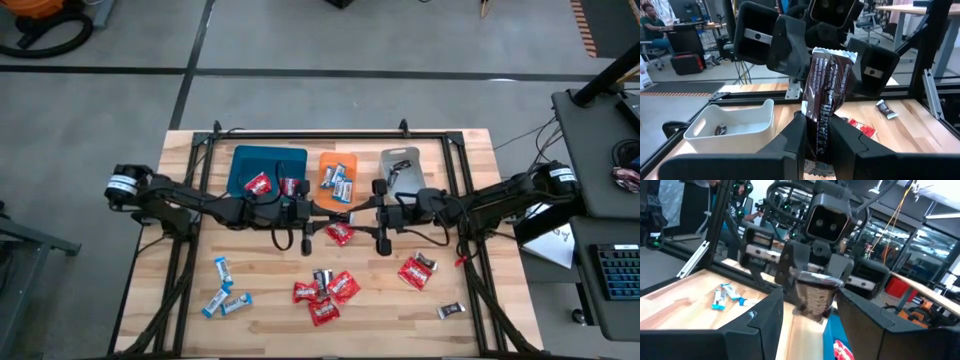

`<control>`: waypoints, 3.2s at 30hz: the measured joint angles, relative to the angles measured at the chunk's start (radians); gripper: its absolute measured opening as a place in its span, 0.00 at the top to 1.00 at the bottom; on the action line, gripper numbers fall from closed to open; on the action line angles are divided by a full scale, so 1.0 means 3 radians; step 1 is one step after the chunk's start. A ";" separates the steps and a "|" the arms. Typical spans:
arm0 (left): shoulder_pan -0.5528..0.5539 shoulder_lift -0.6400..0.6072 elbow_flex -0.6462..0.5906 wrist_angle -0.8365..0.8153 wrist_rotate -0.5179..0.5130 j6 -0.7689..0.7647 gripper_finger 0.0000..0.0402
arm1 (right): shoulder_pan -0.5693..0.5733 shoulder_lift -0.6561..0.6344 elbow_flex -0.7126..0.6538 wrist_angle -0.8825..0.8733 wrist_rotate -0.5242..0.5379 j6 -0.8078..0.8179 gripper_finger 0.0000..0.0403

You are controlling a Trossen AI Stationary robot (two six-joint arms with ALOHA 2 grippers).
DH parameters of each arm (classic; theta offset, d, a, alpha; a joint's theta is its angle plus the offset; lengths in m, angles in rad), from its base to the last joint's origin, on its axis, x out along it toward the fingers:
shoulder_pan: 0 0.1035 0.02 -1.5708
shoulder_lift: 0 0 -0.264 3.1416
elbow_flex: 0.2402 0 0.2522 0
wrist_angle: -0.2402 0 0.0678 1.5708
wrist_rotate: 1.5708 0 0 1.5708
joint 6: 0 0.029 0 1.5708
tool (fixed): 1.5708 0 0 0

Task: Sort candy
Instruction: Put the brown chocolate bar into the gray bin, then put the red candy into the blue bin

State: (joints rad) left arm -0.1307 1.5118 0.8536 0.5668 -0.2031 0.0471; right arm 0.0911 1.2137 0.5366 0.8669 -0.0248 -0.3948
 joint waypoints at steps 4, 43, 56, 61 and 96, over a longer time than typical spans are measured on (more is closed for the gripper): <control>0.0007 0.0149 0.0002 0.0178 0.0000 0.0001 0.89 | 0.0000 0.0000 0.0031 0.0013 -0.0040 -0.0059 0.56; 0.0029 0.0071 0.0011 -0.0247 -0.0004 -0.0008 0.63 | -0.0041 -0.0066 0.0068 -0.0360 0.0433 -0.0106 0.96; 0.0028 -0.0575 0.0011 -0.2217 -0.0835 -0.0805 0.63 | -0.0725 -0.0374 0.0154 -0.2723 0.3215 0.1965 0.95; 0.0027 -0.0558 0.0011 -0.2231 -0.0846 -0.0900 0.63 | -0.1086 -0.0249 0.0151 -0.3685 0.3012 0.3111 0.95; 0.0026 -0.0263 0.0010 -0.2753 -0.0590 -0.0784 0.63 | -0.0750 -0.0125 0.0760 -0.3668 0.0968 0.3073 0.52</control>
State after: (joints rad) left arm -0.1230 1.4328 0.8566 -0.2591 -0.3801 -0.1882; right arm -0.1338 1.1763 0.7648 -0.2335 0.2656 0.5270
